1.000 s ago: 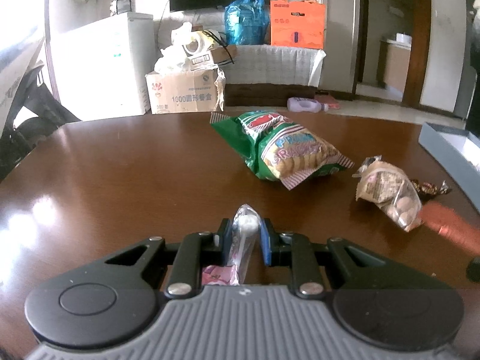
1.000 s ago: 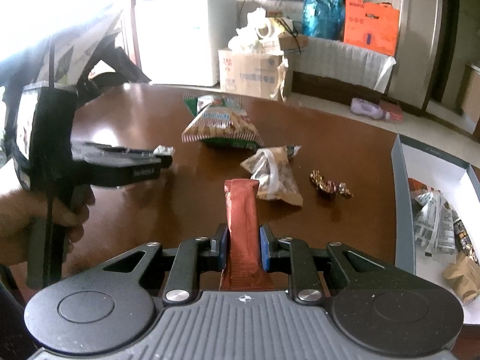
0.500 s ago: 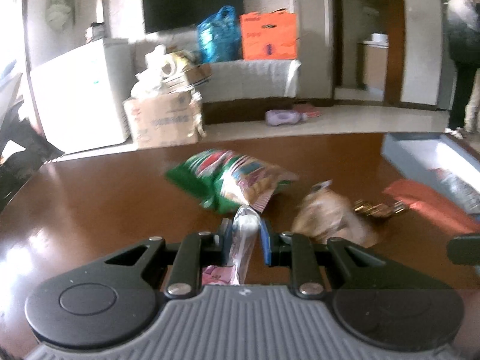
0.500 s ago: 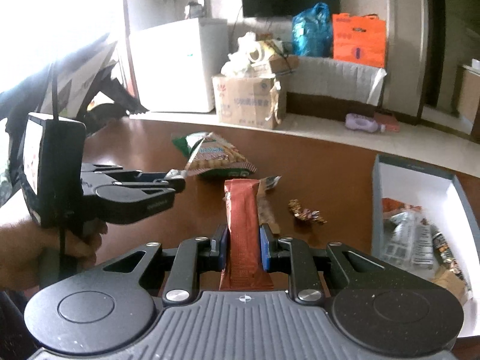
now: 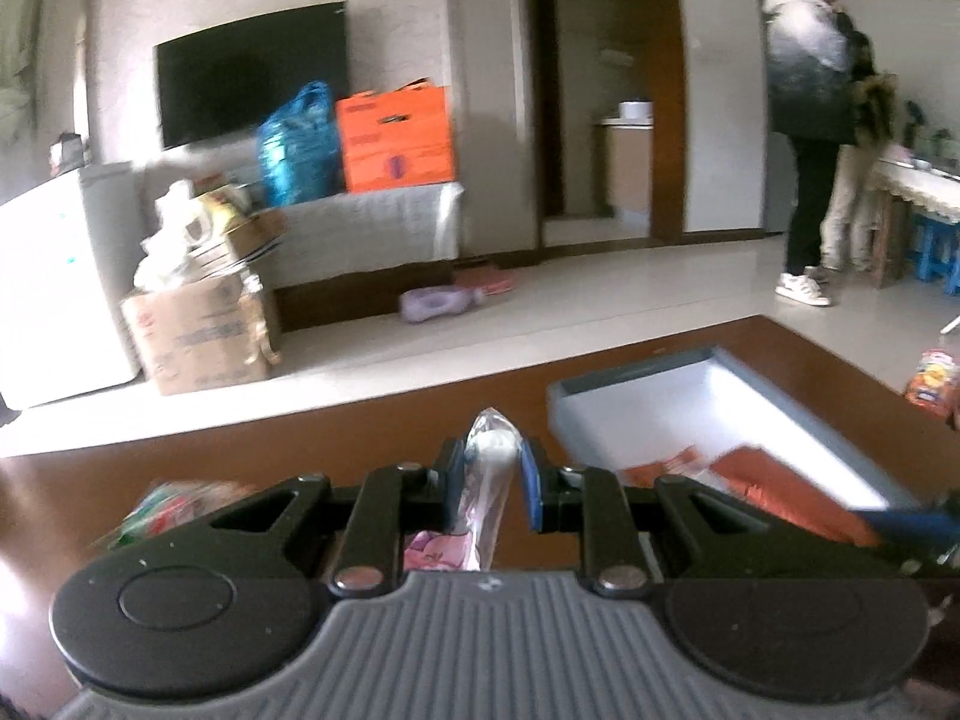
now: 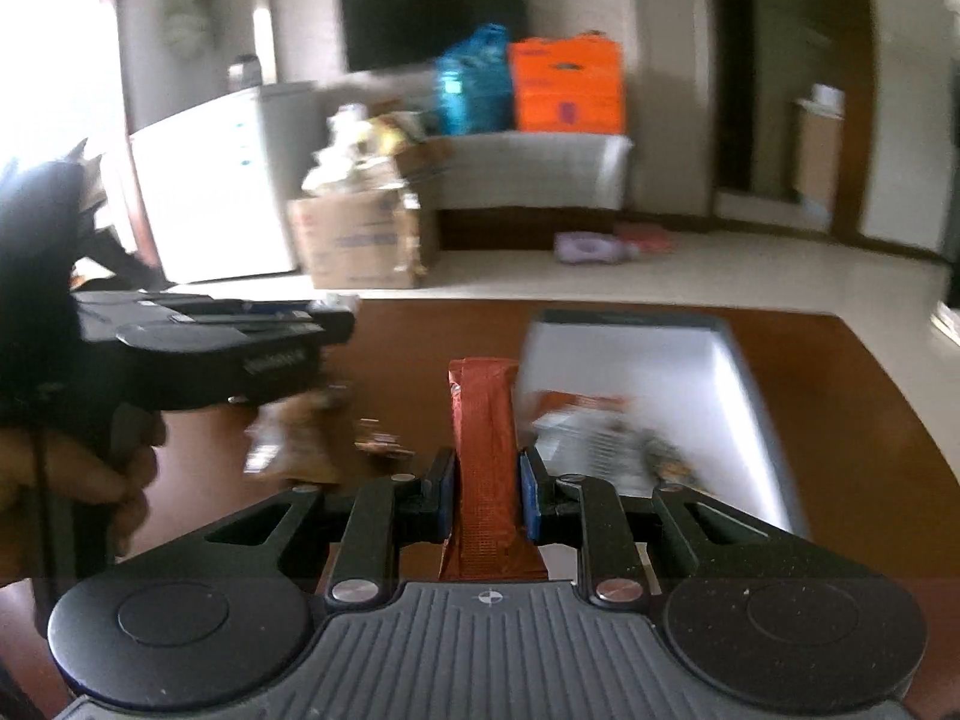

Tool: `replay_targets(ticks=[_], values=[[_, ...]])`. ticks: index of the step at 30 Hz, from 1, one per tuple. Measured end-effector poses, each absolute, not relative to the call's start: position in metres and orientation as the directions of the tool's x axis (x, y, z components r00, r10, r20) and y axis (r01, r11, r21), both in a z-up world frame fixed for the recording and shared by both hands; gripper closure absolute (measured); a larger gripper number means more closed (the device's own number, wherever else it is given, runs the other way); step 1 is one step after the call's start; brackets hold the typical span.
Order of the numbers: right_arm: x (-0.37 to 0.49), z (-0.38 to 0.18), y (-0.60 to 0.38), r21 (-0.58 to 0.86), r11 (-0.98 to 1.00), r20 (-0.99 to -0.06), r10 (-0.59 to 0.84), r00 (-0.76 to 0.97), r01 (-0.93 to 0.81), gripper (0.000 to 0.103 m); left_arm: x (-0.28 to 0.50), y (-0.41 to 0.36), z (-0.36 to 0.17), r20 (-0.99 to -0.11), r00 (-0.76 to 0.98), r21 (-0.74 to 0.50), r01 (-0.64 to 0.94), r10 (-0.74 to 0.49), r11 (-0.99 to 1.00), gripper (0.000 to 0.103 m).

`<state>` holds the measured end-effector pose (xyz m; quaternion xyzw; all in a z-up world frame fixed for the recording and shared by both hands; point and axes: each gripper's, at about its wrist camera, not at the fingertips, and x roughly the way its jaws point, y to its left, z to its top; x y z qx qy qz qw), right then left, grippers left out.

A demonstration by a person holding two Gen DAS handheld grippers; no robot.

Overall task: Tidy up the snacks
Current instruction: 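Open both grippers to drop orange bar and lollipop packet into box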

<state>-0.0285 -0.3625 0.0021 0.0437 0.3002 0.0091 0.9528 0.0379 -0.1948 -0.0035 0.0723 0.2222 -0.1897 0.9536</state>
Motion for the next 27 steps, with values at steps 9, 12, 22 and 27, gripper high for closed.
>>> replay_targets(ticks=[9, 12, 22, 27], values=[[-0.017, -0.036, -0.397, 0.09, 0.991, -0.633, -0.022, 0.774, 0.101, 0.08, 0.061, -0.297, -0.02, -0.468, 0.793, 0.063, 0.471, -0.391, 0.88, 0.085], [-0.012, -0.043, -0.402, 0.091, 0.988, -0.634, -0.037, 0.772, 0.122, 0.08, 0.067, -0.319, -0.027, -0.476, 0.772, 0.043, 0.498, -0.42, 0.866, 0.085], [0.001, -0.056, -0.404, 0.068, 0.984, -0.637, -0.084, 0.767, 0.164, 0.08, 0.096, -0.357, -0.053, -0.529, 0.74, 0.031, 0.505, -0.415, 0.863, 0.083], [0.006, -0.06, -0.398, 0.059, 0.985, -0.633, -0.09, 0.769, 0.164, 0.079, 0.102, -0.349, -0.064, -0.533, 0.757, 0.02, 0.458, -0.378, 0.889, 0.05]])
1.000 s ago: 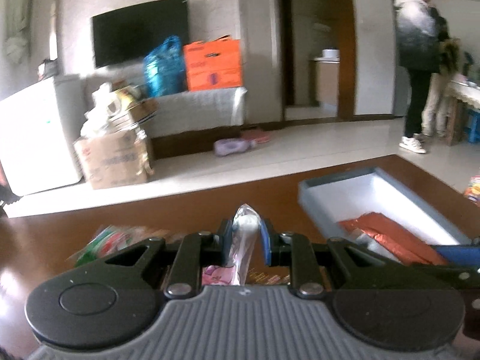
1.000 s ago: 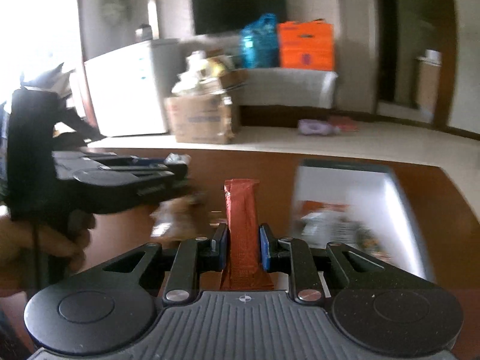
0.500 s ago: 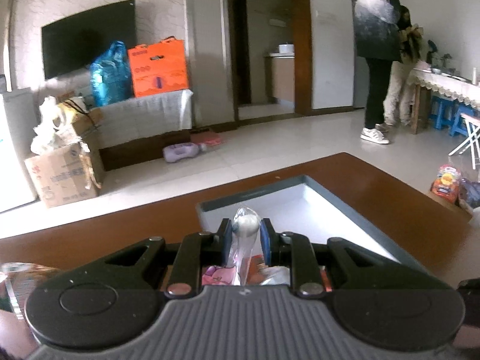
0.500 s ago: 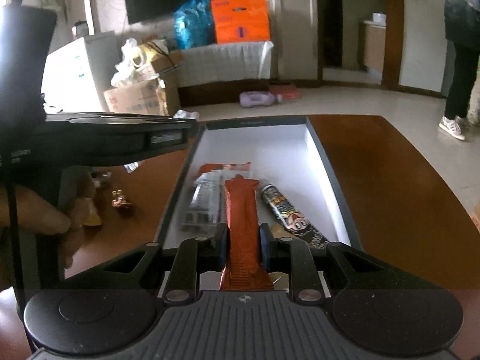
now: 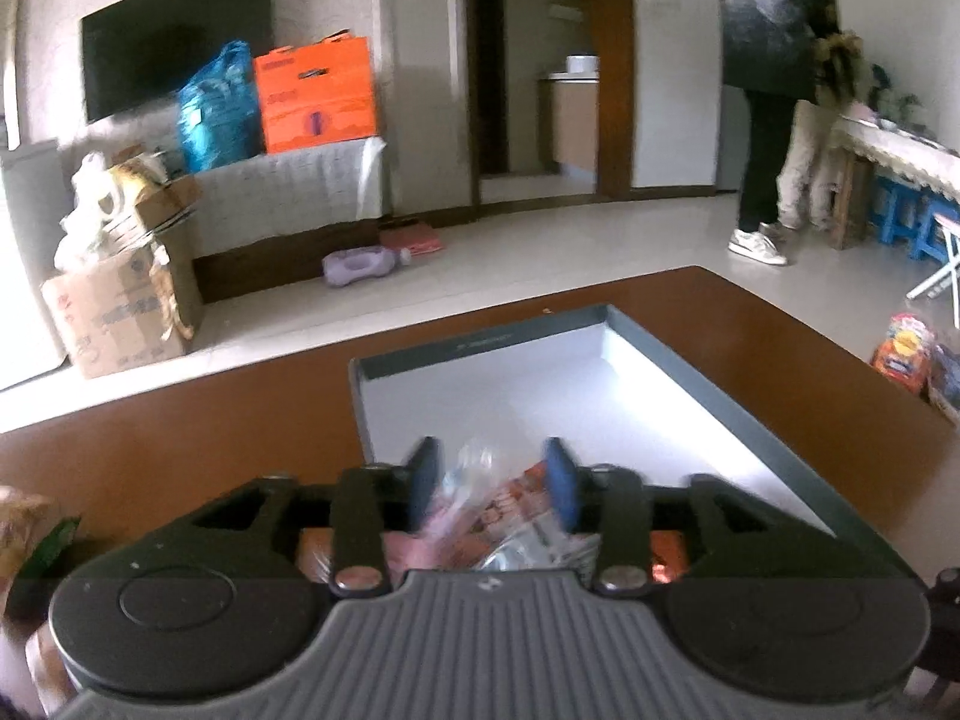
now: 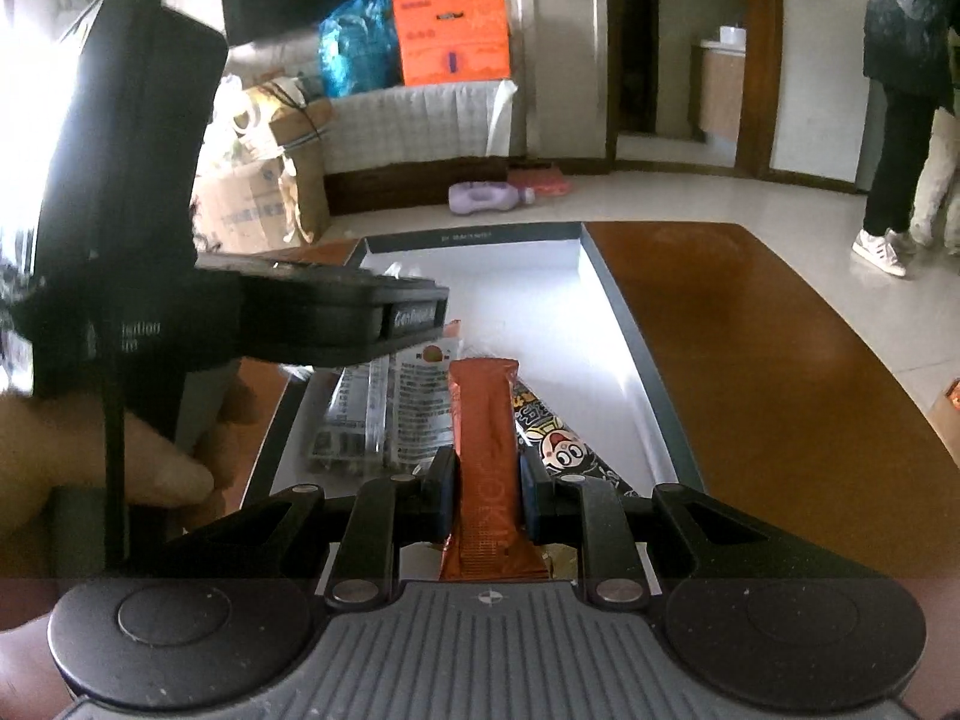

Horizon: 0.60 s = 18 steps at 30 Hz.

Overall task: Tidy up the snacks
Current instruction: 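Open both grippers to drop orange bar and lollipop packet into box, then move both open grippers back toward the nut packet and chocolate candy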

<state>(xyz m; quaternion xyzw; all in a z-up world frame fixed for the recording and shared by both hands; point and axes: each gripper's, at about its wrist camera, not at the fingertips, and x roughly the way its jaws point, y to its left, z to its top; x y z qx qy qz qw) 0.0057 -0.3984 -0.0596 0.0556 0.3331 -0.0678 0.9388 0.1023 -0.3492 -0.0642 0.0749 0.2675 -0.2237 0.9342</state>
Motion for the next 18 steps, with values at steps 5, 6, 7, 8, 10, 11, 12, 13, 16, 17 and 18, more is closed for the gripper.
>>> replay_targets(ticks=[5, 6, 7, 8, 10, 11, 12, 13, 16, 17, 18], values=[[0.002, -0.055, -0.393, 0.052, 0.982, -0.607, -0.113, 0.786, 0.181, 0.052, 0.094, -0.333, -0.057, -0.478, 0.798, 0.027, 0.432, -0.368, 0.902, 0.021], [0.0, -0.053, -0.392, 0.05, 0.982, -0.599, -0.118, 0.792, 0.185, 0.049, 0.092, -0.33, -0.054, -0.471, 0.803, 0.027, 0.426, -0.364, 0.904, 0.018], [-0.001, -0.051, -0.391, 0.048, 0.982, -0.591, -0.121, 0.798, 0.185, 0.046, 0.091, -0.328, -0.052, -0.468, 0.805, 0.023, 0.423, -0.364, 0.906, 0.017], [-0.002, -0.049, -0.389, 0.047, 0.982, -0.585, -0.121, 0.802, 0.183, 0.045, 0.091, -0.327, -0.05, -0.465, 0.805, 0.018, 0.425, -0.368, 0.905, 0.017], [-0.005, -0.045, -0.388, 0.05, 0.982, -0.575, -0.119, 0.809, 0.18, 0.043, 0.085, -0.317, -0.043, -0.457, 0.81, 0.016, 0.42, -0.367, 0.907, 0.017], [-0.006, -0.043, -0.387, 0.054, 0.983, -0.571, -0.114, 0.813, 0.175, 0.04, 0.084, -0.316, -0.042, -0.456, 0.811, 0.013, 0.419, -0.368, 0.908, 0.017], [-0.008, -0.041, -0.386, 0.056, 0.984, -0.566, -0.109, 0.817, 0.17, 0.038, 0.078, -0.313, -0.038, -0.456, 0.81, 0.012, 0.419, -0.368, 0.908, 0.017], [-0.009, -0.04, -0.385, 0.055, 0.984, -0.565, -0.108, 0.818, 0.168, 0.033, 0.075, -0.31, -0.036, -0.453, 0.813, 0.013, 0.417, -0.366, 0.909, 0.017], [-0.012, -0.036, -0.384, 0.058, 0.985, -0.565, -0.101, 0.819, 0.161, 0.031, 0.064, -0.302, -0.032, -0.453, 0.816, 0.008, 0.406, -0.359, 0.914, 0.017], [-0.013, -0.034, -0.384, 0.066, 0.985, -0.564, -0.094, 0.82, 0.158, 0.031, 0.063, -0.298, -0.031, -0.456, 0.816, 0.003, 0.401, -0.355, 0.916, 0.017], [-0.013, -0.031, -0.385, 0.07, 0.985, -0.559, -0.092, 0.824, 0.157, 0.03, 0.057, -0.296, -0.031, -0.457, 0.817, 0.0, 0.396, -0.352, 0.918, 0.017]])
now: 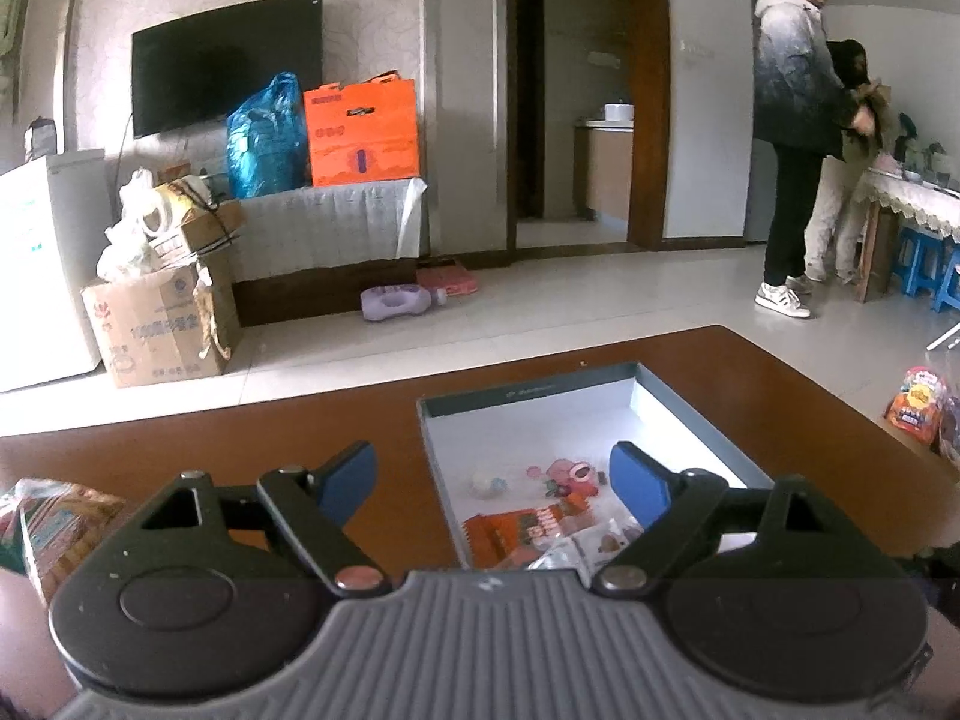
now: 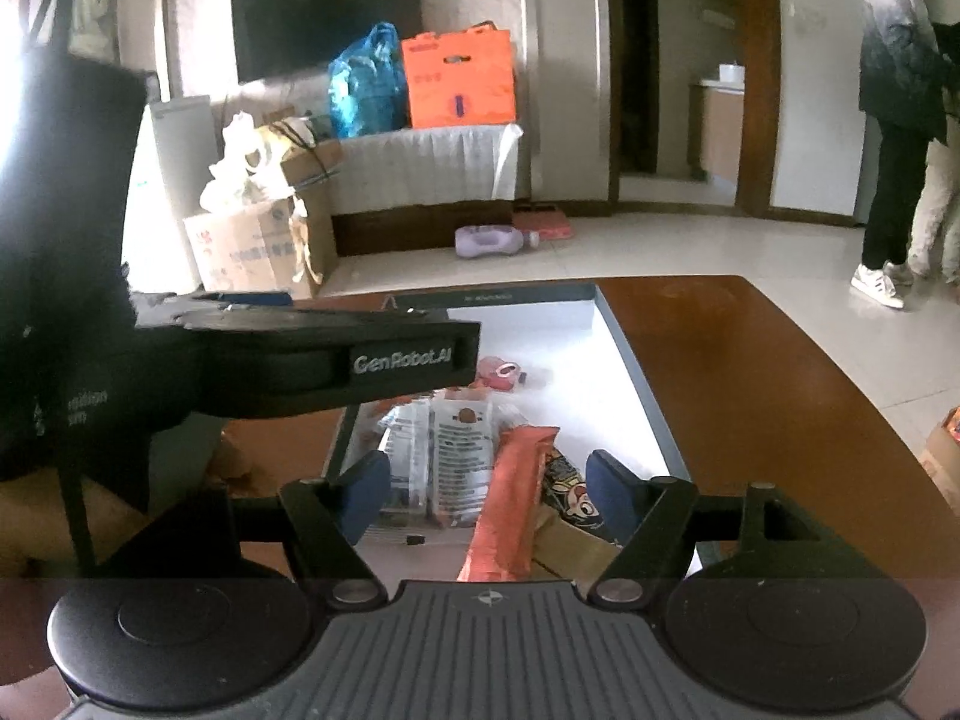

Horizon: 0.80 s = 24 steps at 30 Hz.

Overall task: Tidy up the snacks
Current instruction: 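Move both open grippers back toward the nut packet and chocolate candy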

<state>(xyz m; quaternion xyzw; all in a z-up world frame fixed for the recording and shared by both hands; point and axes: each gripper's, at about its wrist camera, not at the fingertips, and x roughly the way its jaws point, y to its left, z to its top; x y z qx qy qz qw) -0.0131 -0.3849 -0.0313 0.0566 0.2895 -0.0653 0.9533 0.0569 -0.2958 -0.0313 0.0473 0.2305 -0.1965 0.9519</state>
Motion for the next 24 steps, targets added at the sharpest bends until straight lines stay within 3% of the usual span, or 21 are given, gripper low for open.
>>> replay_targets(ticks=[10, 14, 19, 24], values=[[-0.014, -0.014, -0.368, 0.098, 0.988, -0.548, -0.044, 0.836, 0.117, 0.025, 0.037, -0.222, -0.003, -0.449, 0.846, -0.013, 0.314, -0.286, 0.949, 0.017], [-0.015, -0.006, -0.353, 0.101, 0.991, -0.527, -0.026, 0.849, 0.092, 0.024, 0.032, -0.175, -0.006, -0.474, 0.853, -0.031, 0.232, -0.219, 0.972, 0.017], [-0.013, 0.003, -0.331, 0.098, 0.994, -0.508, 0.005, 0.861, 0.052, 0.023, 0.021, -0.123, -0.012, -0.456, 0.883, 0.044, 0.15, -0.114, 0.988, 0.017], [-0.006, 0.006, -0.301, 0.089, 0.996, -0.504, 0.053, 0.862, -0.009, 0.027, 0.016, -0.075, -0.025, -0.467, 0.882, 0.012, 0.073, -0.059, 0.997, 0.017]])
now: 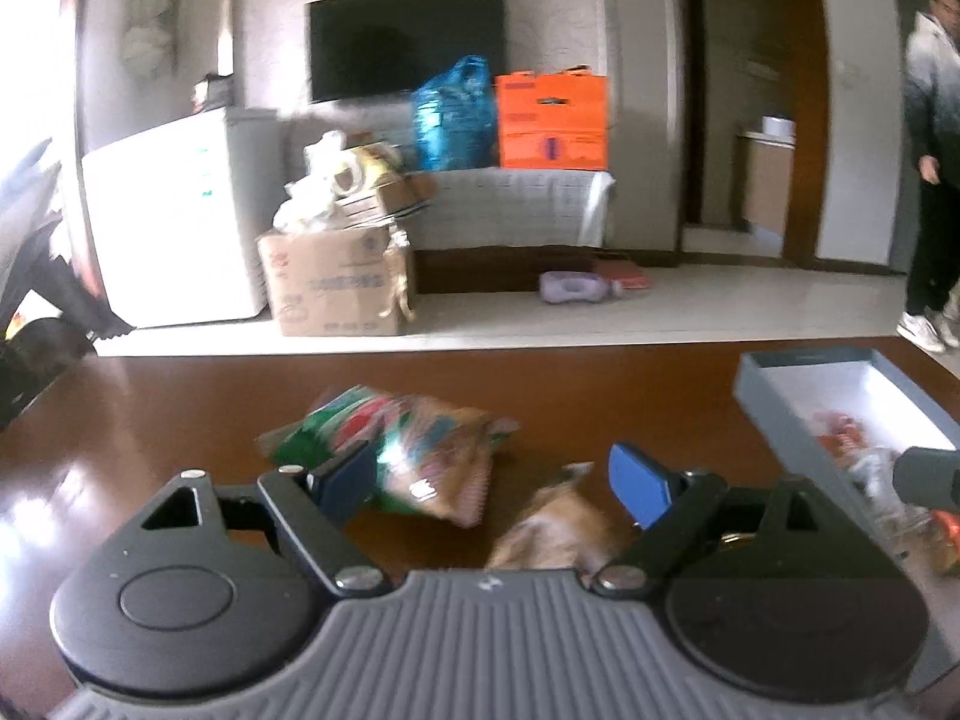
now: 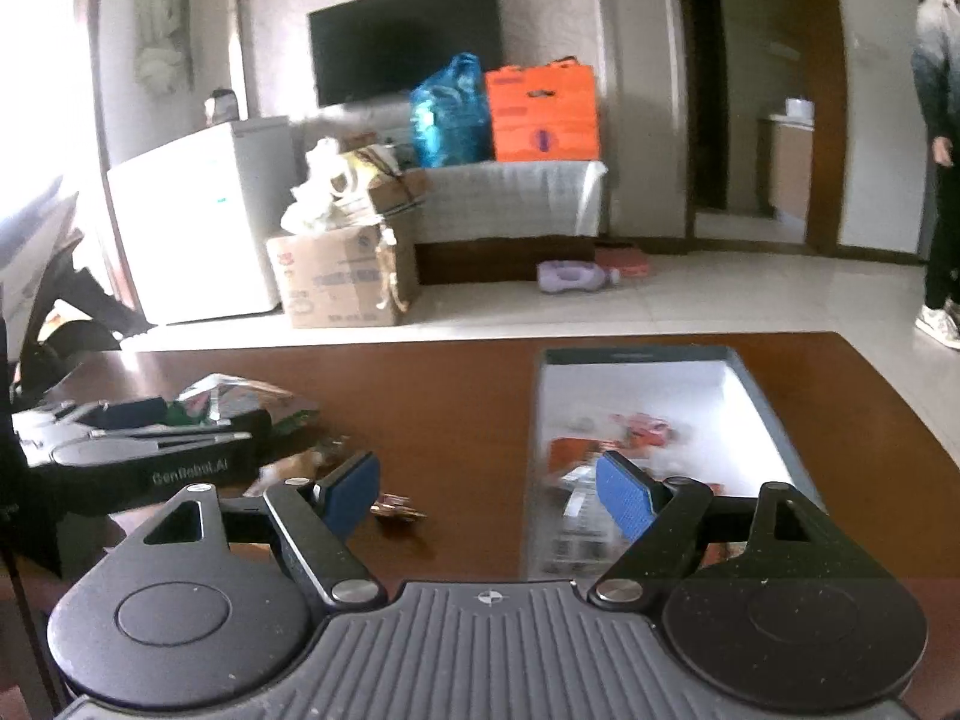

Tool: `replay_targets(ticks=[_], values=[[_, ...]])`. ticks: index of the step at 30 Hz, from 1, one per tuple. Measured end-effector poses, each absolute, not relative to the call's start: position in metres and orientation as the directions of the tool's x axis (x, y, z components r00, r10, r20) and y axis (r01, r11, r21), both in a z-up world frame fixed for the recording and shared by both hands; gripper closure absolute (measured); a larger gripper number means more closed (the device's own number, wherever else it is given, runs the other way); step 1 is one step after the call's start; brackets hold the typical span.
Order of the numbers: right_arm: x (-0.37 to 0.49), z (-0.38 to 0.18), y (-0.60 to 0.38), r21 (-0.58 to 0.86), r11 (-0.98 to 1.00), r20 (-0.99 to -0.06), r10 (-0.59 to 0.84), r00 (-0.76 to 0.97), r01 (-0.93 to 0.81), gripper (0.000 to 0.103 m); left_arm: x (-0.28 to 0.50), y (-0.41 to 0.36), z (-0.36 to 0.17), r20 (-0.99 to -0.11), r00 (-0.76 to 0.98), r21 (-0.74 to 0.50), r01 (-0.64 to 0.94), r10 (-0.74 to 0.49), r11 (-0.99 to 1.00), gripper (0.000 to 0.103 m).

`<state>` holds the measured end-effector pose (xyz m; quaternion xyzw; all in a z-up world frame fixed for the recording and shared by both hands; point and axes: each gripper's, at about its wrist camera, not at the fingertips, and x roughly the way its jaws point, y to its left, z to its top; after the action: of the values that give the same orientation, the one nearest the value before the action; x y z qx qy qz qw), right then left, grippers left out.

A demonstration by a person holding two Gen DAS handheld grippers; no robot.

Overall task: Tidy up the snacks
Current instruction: 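Move both open grippers back toward the nut packet and chocolate candy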

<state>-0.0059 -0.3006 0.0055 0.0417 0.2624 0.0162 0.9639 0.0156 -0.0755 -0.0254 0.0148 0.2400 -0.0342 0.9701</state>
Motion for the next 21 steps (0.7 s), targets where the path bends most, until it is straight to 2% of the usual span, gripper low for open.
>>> replay_targets(ticks=[4, 7, 15, 19, 21], values=[[0.012, -0.002, -0.27, 0.062, 0.996, -0.54, 0.093, 0.837, -0.071, 0.045, 0.017, -0.041, -0.036, -0.485, 0.874, -0.002, 0.018, -0.017, 1.0, 0.017], [0.03, -0.012, -0.251, 0.062, 0.995, -0.572, 0.104, 0.814, -0.083, 0.049, 0.019, -0.021, -0.034, -0.477, 0.879, -0.002, 0.01, -0.01, 1.0, 0.017], [0.068, -0.034, -0.21, 0.106, 0.992, -0.605, 0.121, 0.787, -0.071, 0.048, 0.02, 0.029, -0.03, -0.475, 0.88, 0.014, 0.018, -0.009, 1.0, 0.017], [0.083, -0.048, -0.188, 0.061, 0.996, -0.63, 0.084, 0.772, -0.059, 0.047, 0.02, 0.052, -0.028, -0.479, 0.878, -0.003, 0.001, -0.002, 1.0, 0.017], [0.089, -0.055, -0.179, 0.059, 0.993, -0.647, 0.114, 0.754, -0.1, 0.047, 0.022, 0.062, -0.028, -0.48, 0.877, -0.002, -0.008, 0.006, 1.0, 0.017]])
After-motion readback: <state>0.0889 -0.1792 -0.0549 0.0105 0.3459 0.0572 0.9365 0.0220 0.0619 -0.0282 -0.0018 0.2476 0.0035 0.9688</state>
